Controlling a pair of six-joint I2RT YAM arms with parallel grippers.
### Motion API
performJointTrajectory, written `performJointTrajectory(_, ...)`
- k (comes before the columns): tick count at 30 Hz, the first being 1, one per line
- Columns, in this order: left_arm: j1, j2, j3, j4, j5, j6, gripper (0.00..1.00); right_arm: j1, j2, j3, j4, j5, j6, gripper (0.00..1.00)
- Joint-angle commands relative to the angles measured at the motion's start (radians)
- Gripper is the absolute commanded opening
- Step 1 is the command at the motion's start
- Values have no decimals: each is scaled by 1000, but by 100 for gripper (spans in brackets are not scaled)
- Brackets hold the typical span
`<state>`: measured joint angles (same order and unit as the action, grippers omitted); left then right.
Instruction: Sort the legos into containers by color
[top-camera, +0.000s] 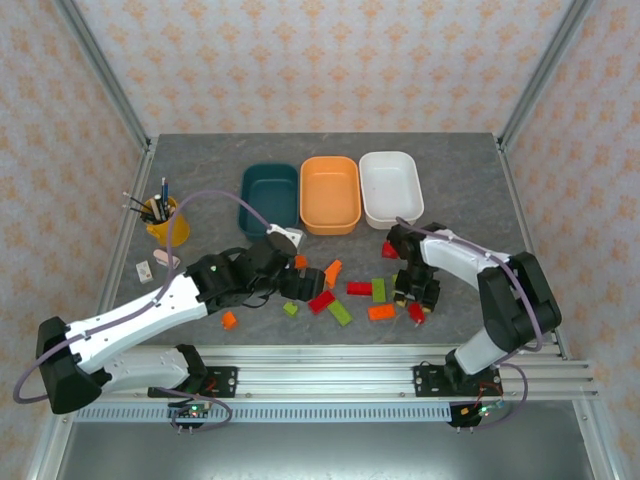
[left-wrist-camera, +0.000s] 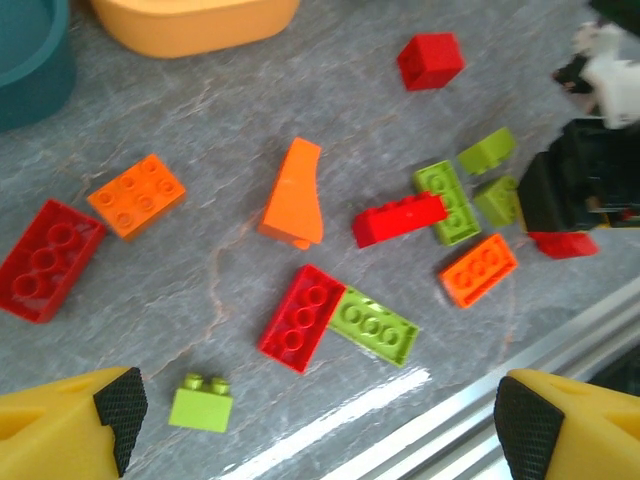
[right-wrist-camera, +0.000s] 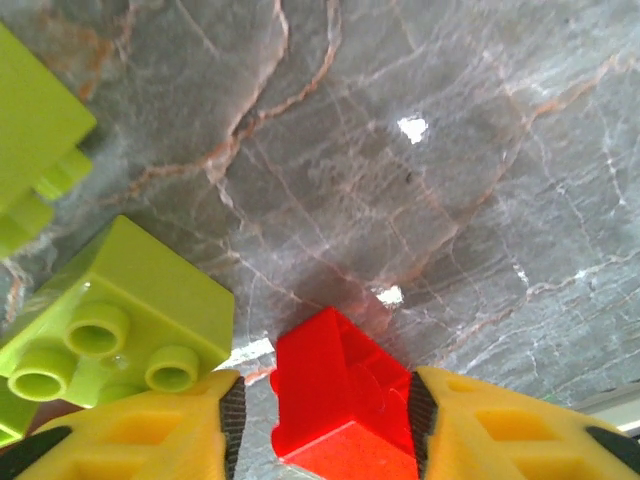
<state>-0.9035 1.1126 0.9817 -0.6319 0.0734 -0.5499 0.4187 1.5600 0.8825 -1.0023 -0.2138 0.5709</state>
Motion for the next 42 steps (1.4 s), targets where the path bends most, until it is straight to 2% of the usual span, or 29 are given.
performJointTrajectory(1, -8, -33, -24, 103, 84, 2, 93, -19, 13, -4, 27, 14, -16, 46)
performJointTrajectory(6, -9, -10, -21, 116, 129, -14, 91, -20, -27, -39, -1, -4, -16, 45)
performJointTrajectory(11, -9, -18, -24, 108, 118, -13, 91, -7, -74, -77, -22, -15, -12, 56)
performJointTrajectory(15, -9, -15, -29, 111, 127, -14, 91, 15, -59, -83, -8, -15, -8, 58)
performJointTrajectory(19, -9, -9, -29, 115, 137, -11, 92, 26, -21, -75, 14, -2, 4, 53)
performJointTrajectory(25, -9, 3, -22, 120, 159, -2, 91, 31, 8, -65, 41, -16, 11, 37)
performJointTrajectory(31, -9, 8, -24, 124, 161, -3, 92, 32, -3, -60, 38, 0, 21, 20)
performJointTrajectory(34, -9, 9, -17, 124, 153, -8, 91, 32, -51, -36, 8, 34, 38, 16)
performJointTrajectory(39, -4, 42, 80, 104, 101, -35, 92, 32, -169, 141, -111, 122, 40, 14)
performJointTrajectory(42, 39, 96, 169, 91, 95, -65, 92, 14, -146, 302, -127, 149, 12, 14)
